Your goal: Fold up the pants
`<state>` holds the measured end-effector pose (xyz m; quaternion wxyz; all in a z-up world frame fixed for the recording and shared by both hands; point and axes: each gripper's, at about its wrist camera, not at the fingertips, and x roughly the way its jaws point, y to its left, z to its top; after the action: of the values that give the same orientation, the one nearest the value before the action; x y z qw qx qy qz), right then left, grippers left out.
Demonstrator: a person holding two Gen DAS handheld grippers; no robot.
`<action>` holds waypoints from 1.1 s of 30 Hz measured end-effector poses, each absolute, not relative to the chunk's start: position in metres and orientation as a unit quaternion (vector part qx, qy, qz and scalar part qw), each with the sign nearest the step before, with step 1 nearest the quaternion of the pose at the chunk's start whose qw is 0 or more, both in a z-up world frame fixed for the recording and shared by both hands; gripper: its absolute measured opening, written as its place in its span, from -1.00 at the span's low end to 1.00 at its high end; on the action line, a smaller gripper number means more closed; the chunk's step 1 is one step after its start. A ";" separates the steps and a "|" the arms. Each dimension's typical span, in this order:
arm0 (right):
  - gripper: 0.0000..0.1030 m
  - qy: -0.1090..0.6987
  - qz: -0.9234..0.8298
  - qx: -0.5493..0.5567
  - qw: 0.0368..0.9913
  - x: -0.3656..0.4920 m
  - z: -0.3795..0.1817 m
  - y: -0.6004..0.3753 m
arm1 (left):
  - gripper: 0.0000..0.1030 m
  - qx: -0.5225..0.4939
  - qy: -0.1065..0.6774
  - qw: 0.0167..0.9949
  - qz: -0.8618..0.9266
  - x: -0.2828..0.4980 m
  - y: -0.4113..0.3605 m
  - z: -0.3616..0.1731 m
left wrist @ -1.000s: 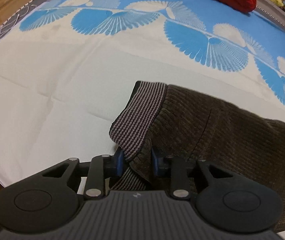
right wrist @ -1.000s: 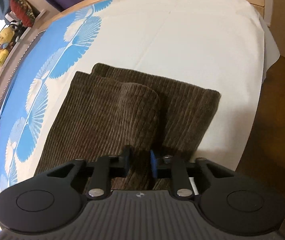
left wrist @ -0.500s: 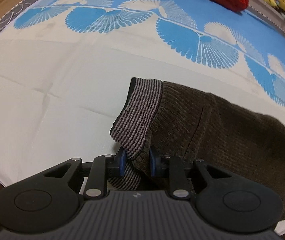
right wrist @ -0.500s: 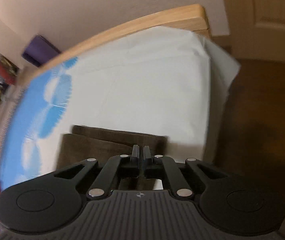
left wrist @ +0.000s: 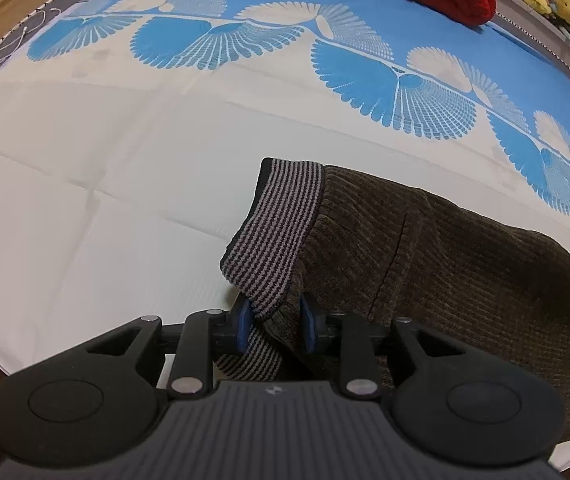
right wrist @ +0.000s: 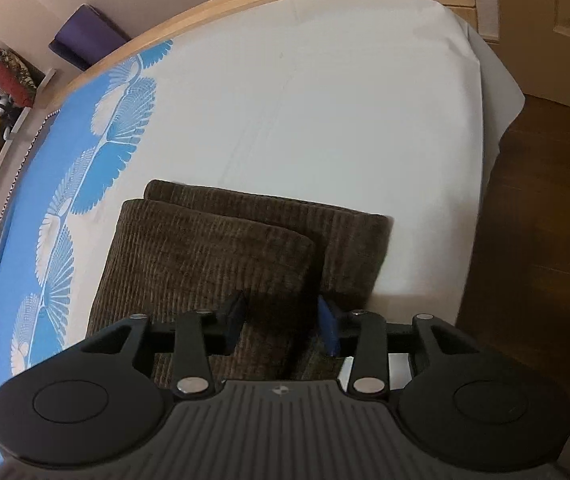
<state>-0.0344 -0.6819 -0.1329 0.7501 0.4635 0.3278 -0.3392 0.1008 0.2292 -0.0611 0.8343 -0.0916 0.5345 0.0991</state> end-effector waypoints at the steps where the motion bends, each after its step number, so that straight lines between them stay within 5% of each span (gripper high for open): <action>1: -0.87 0.324 -0.334 0.457 0.758 -0.032 -0.131 -0.680 | -0.50 -0.091 0.531 0.837 0.098 0.100 0.229 -0.059; 7: -0.92 0.212 -0.369 0.367 0.827 -0.039 -0.078 -0.662 | -0.57 -0.058 0.499 0.863 0.051 0.081 0.214 -0.043; 11: -0.90 0.310 -0.415 0.332 0.789 -0.032 -0.098 -0.665 | -0.56 -0.036 0.579 0.814 0.036 0.081 0.215 -0.072; 13: -0.81 0.348 -0.424 0.342 0.763 -0.033 -0.111 -0.670 | -0.25 -0.030 0.585 0.810 0.036 0.079 0.219 -0.076; 15: -0.58 0.362 -0.421 0.353 0.753 -0.034 -0.116 -0.672 | -0.03 -0.053 0.562 0.823 0.054 0.076 0.229 -0.066; 18: -0.11 0.371 -0.412 0.340 0.759 -0.032 -0.116 -0.667 | -0.03 -0.081 0.483 0.867 0.093 0.070 0.240 -0.037; 23: -0.09 0.398 -0.402 0.323 0.759 -0.023 -0.118 -0.661 | -0.10 -0.064 0.397 0.913 0.063 0.072 0.222 -0.012; 27: -0.10 0.382 -0.448 0.307 0.748 -0.027 -0.109 -0.659 | -0.22 0.015 0.493 0.868 0.056 0.094 0.197 -0.050; 29: -0.10 0.351 -0.470 0.279 0.760 -0.029 -0.093 -0.651 | -0.05 0.067 0.562 0.819 0.093 0.104 0.192 -0.082; 33: -0.10 0.285 -0.439 0.254 0.813 -0.020 -0.066 -0.626 | 0.01 0.021 0.534 0.838 0.113 0.112 0.198 -0.065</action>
<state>-0.0201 -0.6260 -0.0665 0.8133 0.2543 0.2846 -0.4391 0.1122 0.1975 -0.0646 0.8378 0.0209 0.5336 0.1133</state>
